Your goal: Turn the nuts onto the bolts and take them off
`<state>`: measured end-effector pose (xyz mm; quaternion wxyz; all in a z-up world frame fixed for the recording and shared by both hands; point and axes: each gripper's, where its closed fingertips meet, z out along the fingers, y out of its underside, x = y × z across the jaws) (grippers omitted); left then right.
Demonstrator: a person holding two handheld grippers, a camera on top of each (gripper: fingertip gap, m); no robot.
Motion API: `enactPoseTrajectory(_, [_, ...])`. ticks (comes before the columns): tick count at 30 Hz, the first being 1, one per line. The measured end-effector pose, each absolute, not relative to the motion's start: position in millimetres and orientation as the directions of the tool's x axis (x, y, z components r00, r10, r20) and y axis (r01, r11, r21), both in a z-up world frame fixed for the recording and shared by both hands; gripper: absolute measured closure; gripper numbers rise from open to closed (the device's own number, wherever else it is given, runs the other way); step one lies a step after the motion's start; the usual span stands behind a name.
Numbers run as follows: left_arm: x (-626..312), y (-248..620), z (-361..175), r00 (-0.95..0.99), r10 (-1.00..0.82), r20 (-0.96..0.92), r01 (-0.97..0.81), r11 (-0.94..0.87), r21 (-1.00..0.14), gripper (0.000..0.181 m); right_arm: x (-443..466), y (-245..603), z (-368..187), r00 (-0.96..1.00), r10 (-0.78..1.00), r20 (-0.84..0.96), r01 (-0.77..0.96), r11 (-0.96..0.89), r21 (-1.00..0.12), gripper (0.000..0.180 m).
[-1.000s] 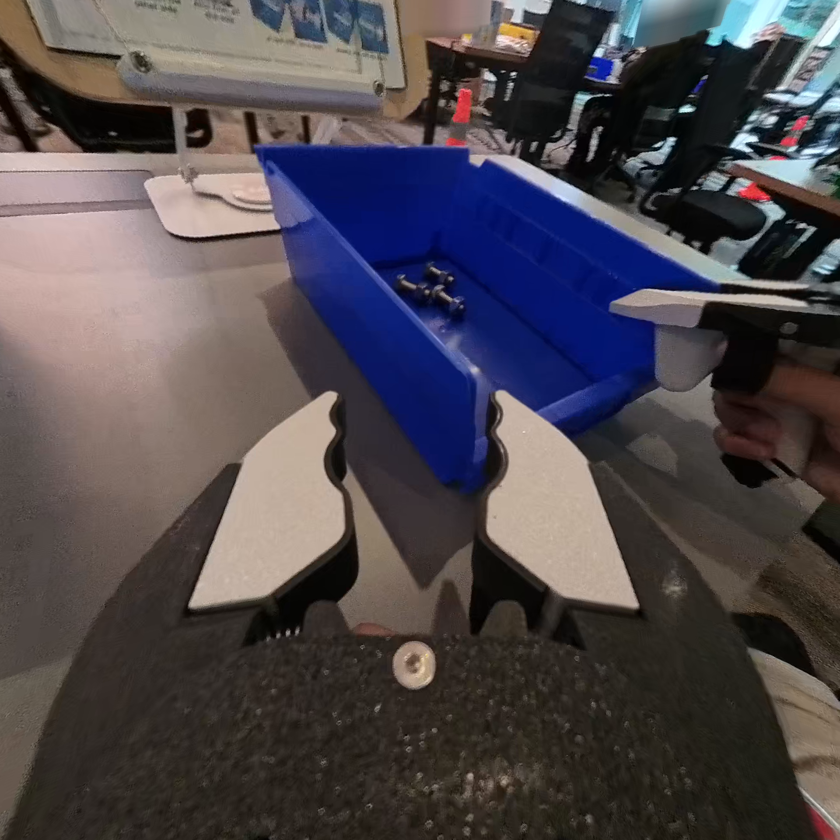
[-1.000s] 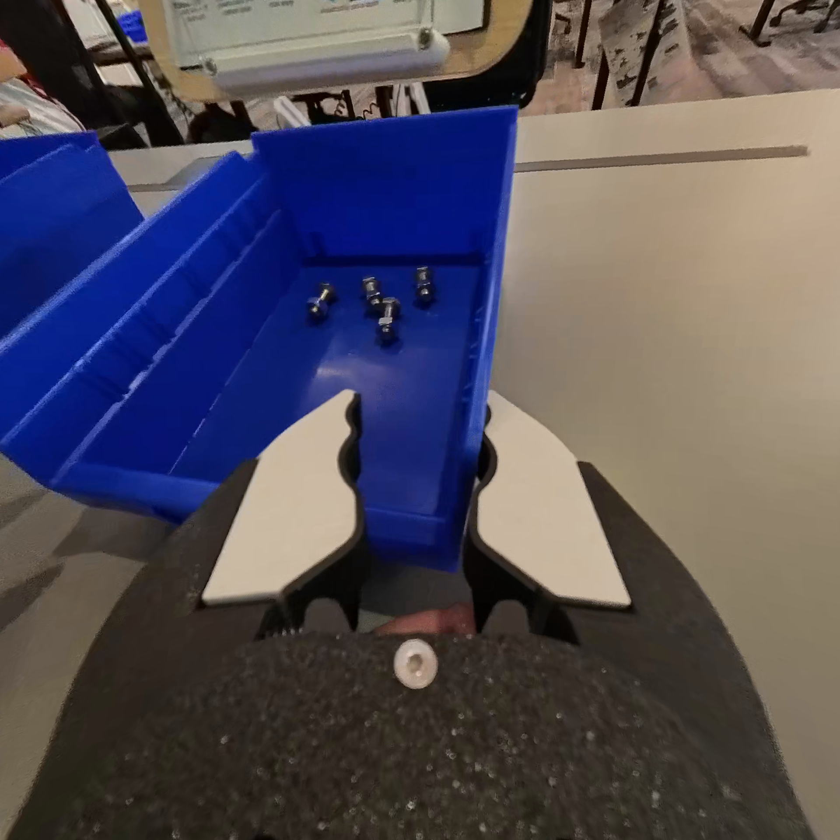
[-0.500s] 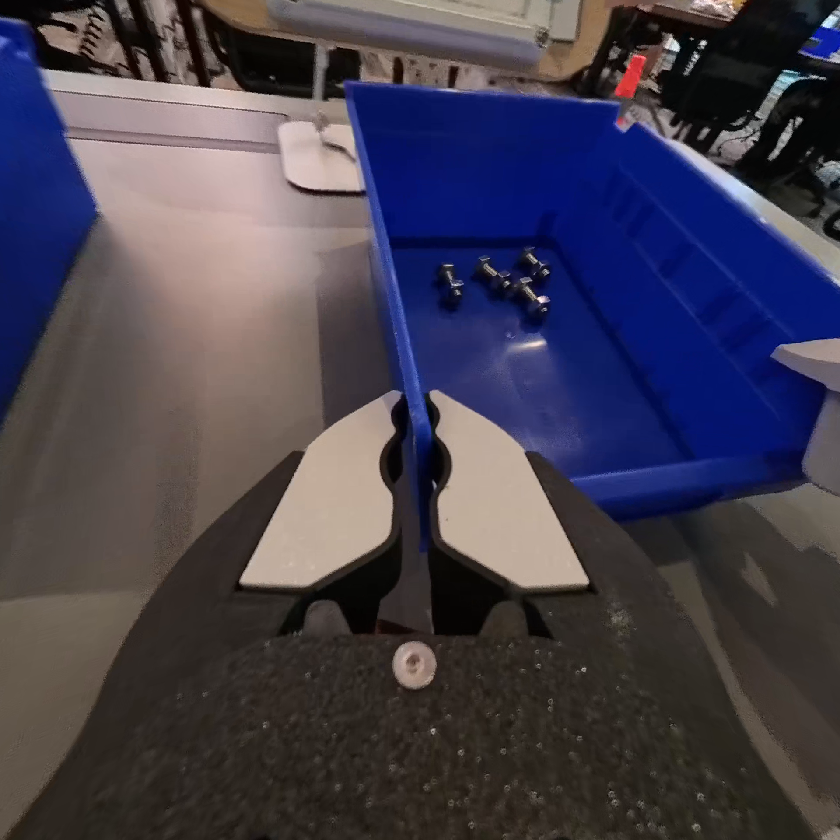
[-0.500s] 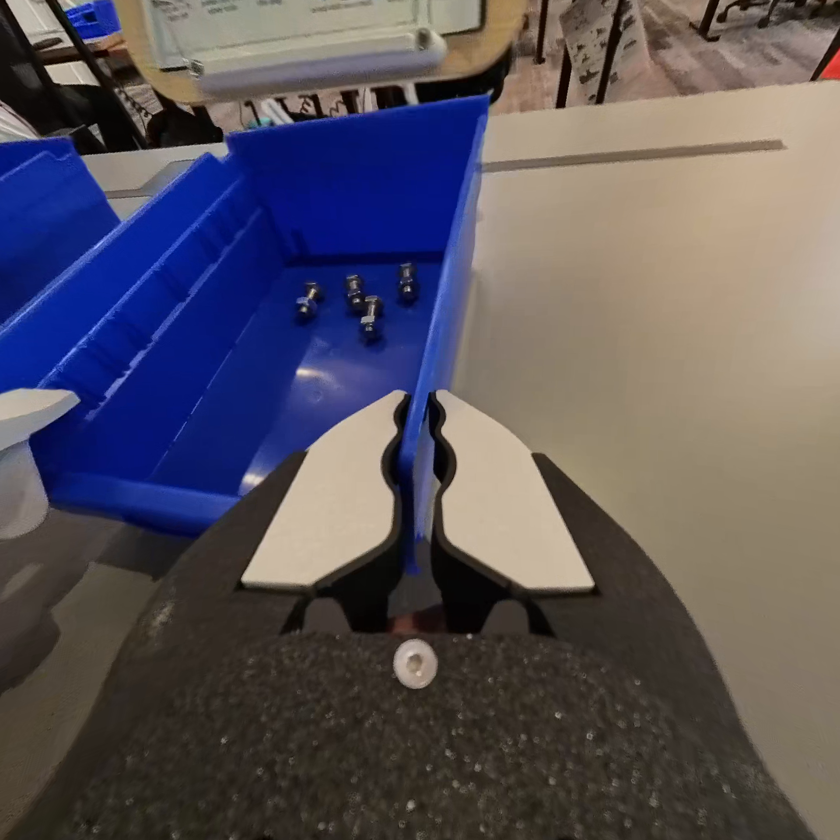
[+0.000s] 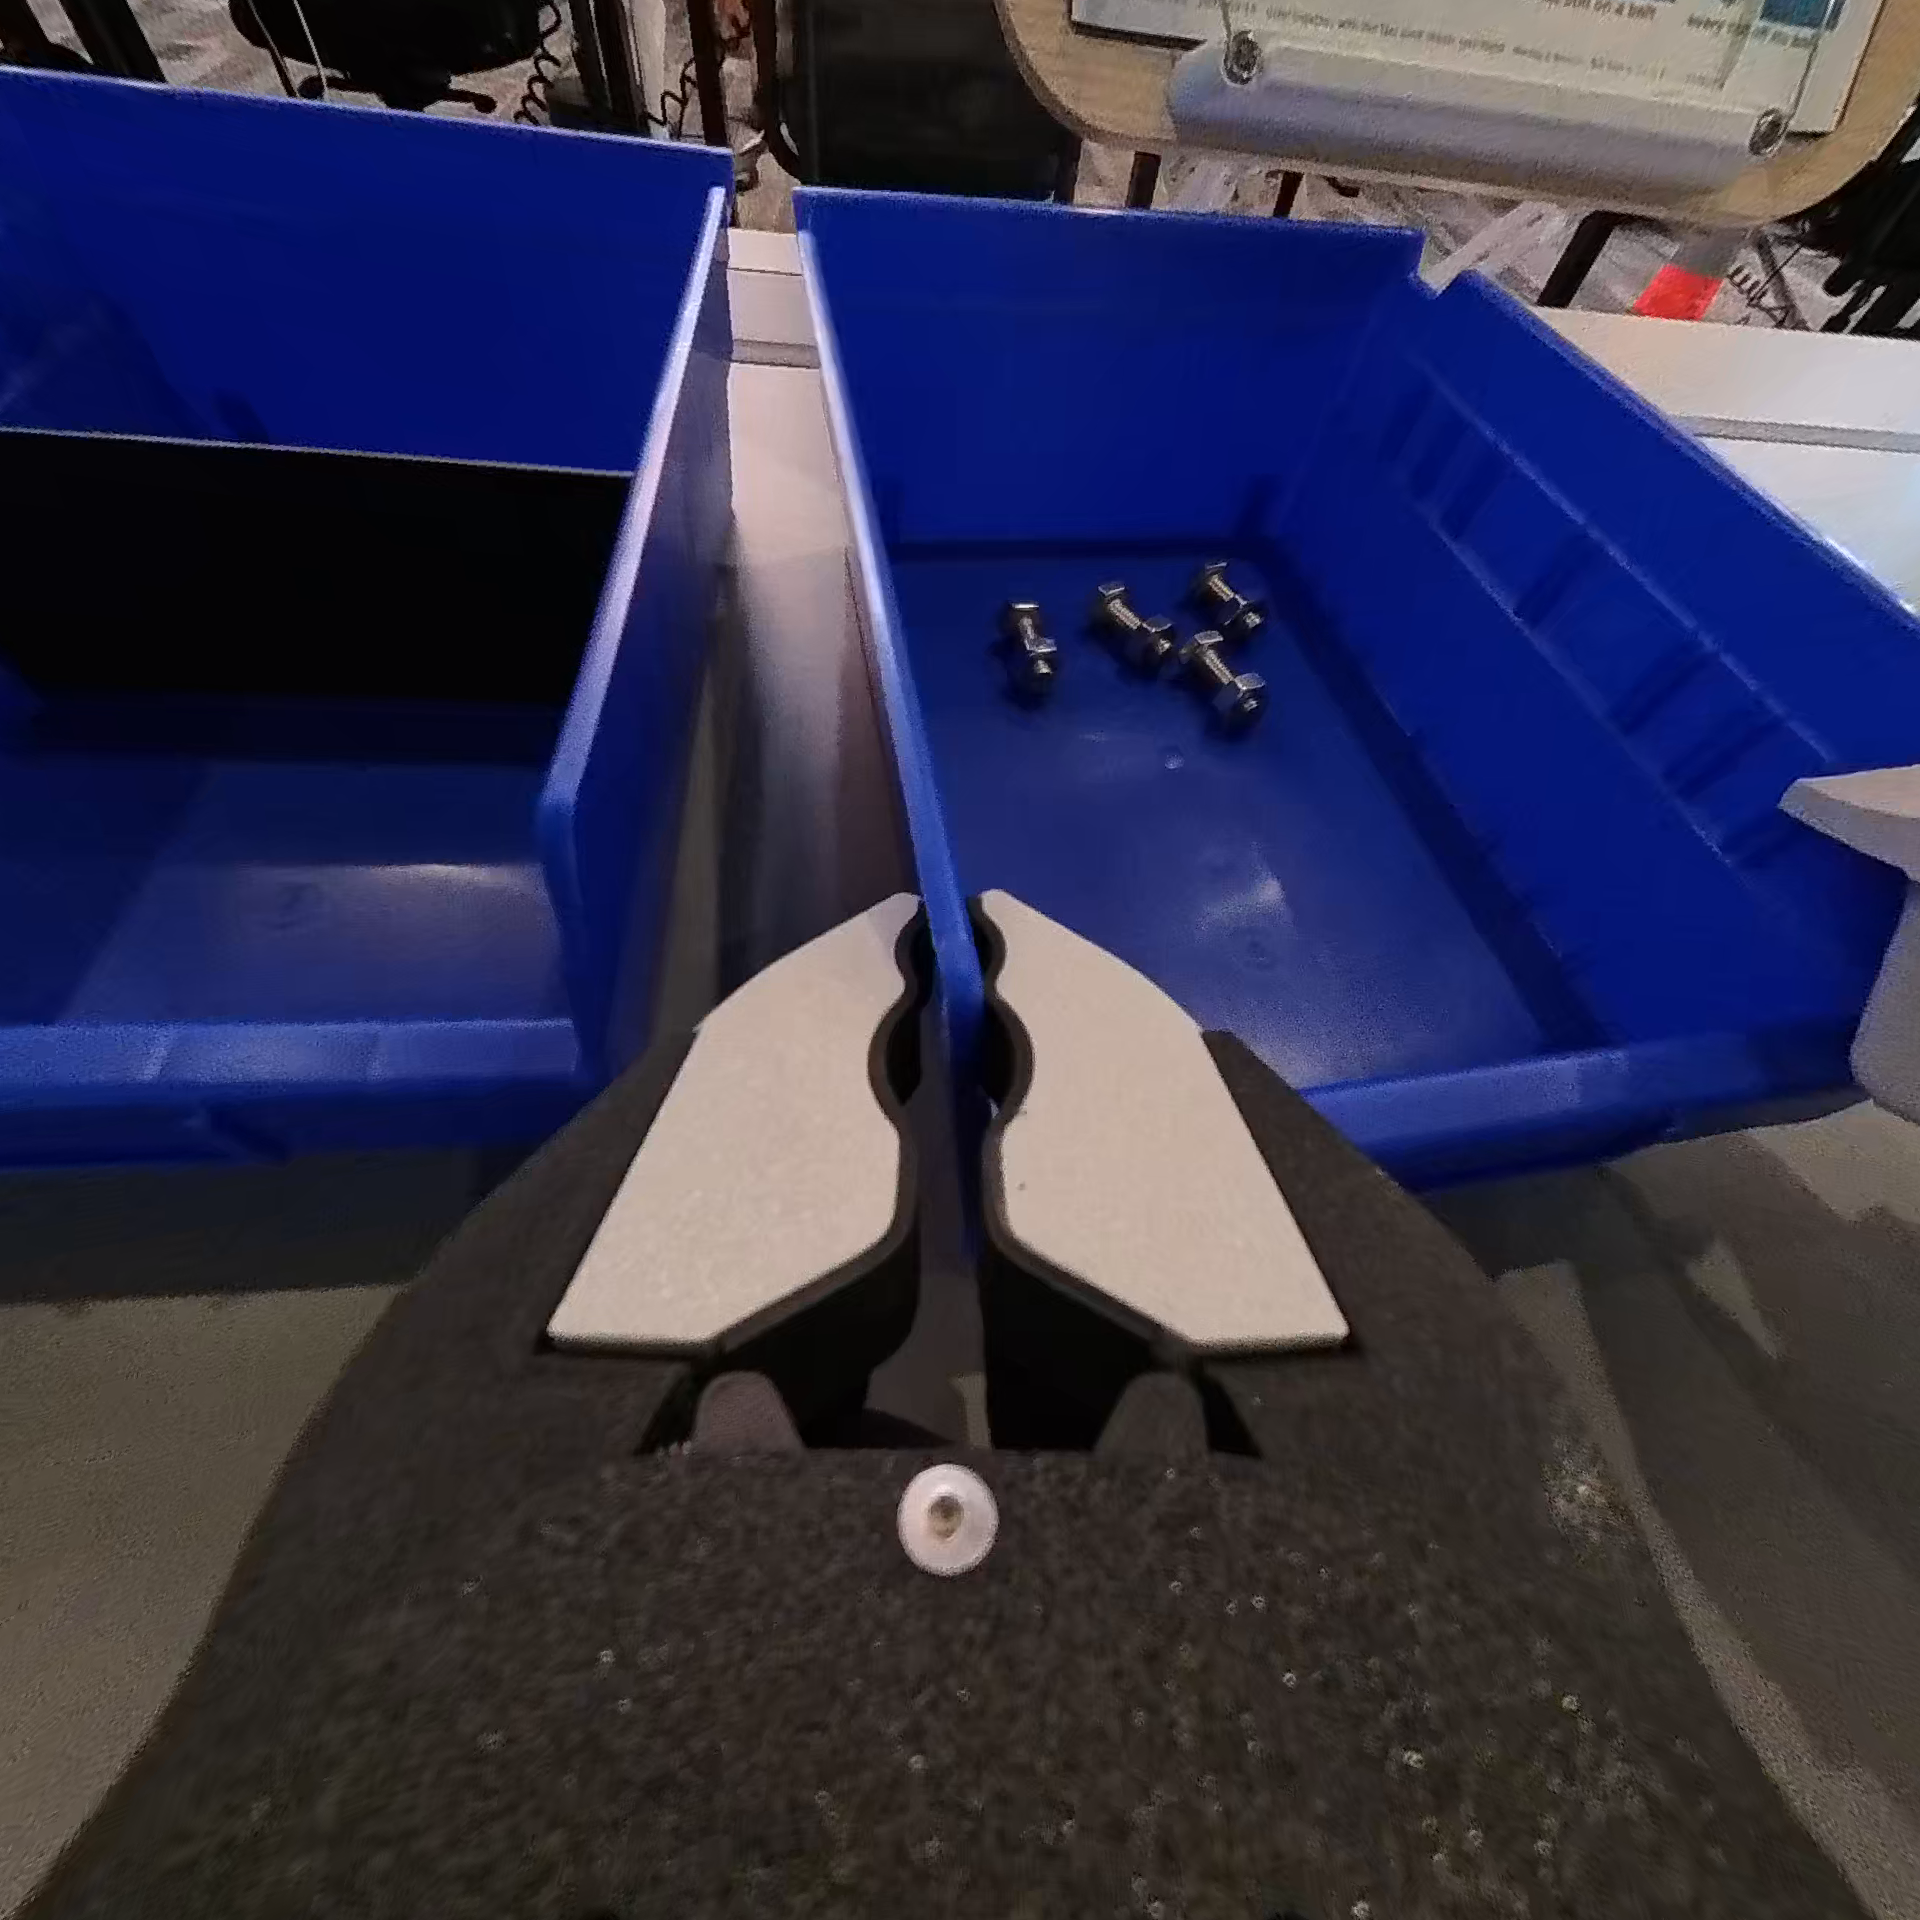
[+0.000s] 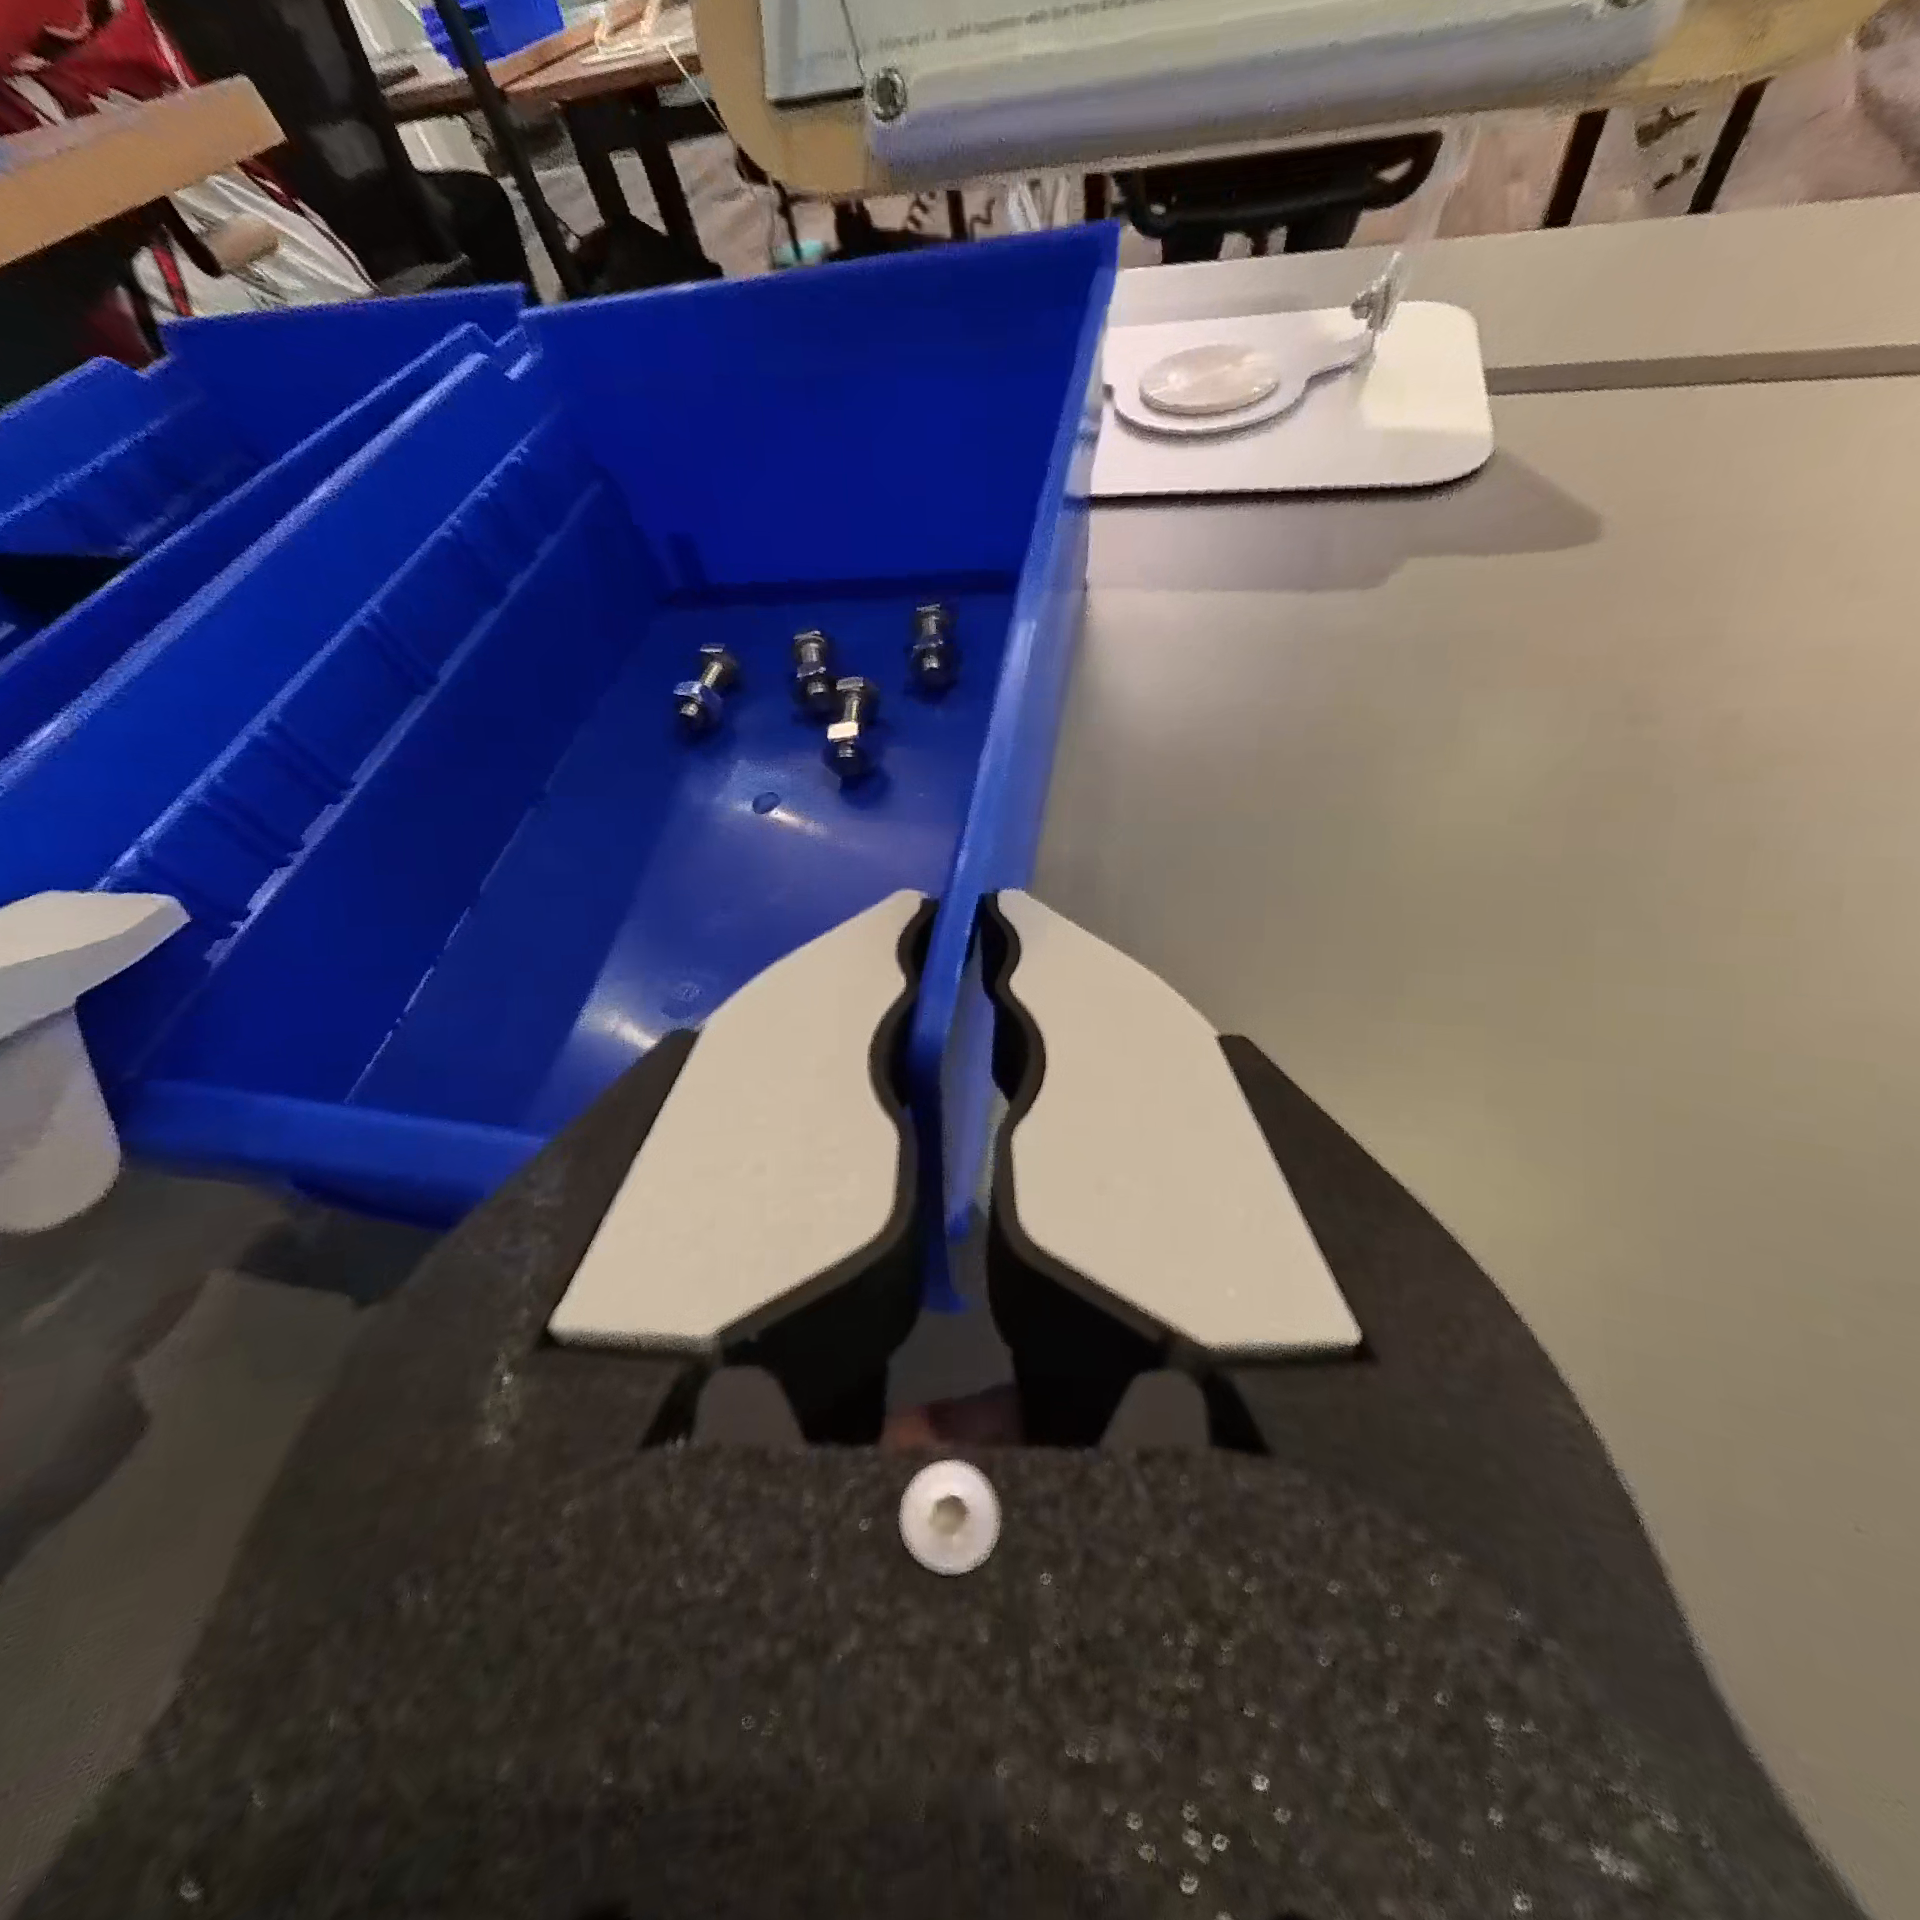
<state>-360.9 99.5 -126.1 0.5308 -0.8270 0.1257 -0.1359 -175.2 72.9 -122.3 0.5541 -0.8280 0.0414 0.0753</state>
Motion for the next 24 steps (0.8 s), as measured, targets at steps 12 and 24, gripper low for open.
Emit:
enactPoseTrajectory(12, [-467,61,-95,0.891,-0.406,0.202,0.045,-0.364,-0.93,0.124,-165,10,-117,0.974,0.177,-0.141,-0.078,-0.325,-0.943,0.132])
enactPoseTrajectory(24, [-605,196,-120,0.984,-0.131,0.12,0.042,-0.482,-0.875,0.125,-163,-23,-108,0.942,0.23,-0.243,-0.171,-0.295,-0.94,0.149])
